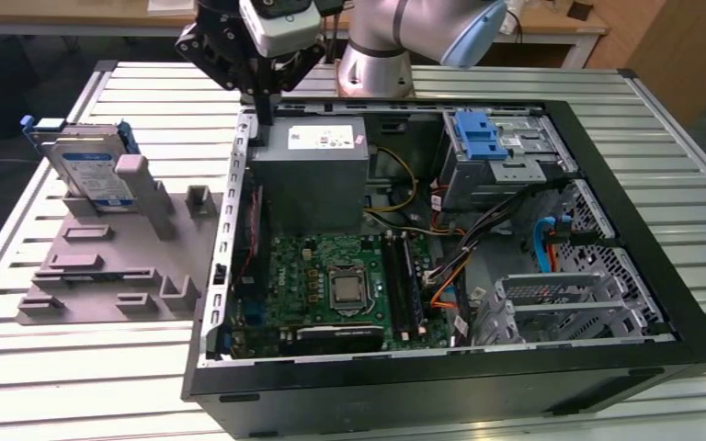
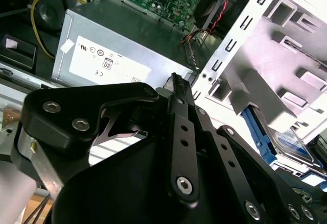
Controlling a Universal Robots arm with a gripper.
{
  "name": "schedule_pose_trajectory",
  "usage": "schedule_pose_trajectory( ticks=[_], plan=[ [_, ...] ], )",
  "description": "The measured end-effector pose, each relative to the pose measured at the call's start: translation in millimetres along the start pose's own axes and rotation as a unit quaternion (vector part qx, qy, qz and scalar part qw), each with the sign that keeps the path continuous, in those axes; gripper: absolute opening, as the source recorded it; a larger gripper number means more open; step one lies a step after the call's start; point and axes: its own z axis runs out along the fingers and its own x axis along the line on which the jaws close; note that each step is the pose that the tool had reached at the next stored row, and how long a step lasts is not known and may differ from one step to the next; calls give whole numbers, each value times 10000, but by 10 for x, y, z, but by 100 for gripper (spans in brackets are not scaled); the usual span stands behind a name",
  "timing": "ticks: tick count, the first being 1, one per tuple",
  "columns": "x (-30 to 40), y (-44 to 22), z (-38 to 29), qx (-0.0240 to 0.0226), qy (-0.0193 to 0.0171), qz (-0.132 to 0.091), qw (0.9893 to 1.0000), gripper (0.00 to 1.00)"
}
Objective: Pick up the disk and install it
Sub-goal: 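Reach for the disk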
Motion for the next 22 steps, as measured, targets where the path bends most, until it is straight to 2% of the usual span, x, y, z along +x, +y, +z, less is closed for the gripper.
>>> schedule_pose_trajectory(
  ticks=[22],
  plan=[
    [66,-6,22,0,0,0,10000,11]
  ],
)
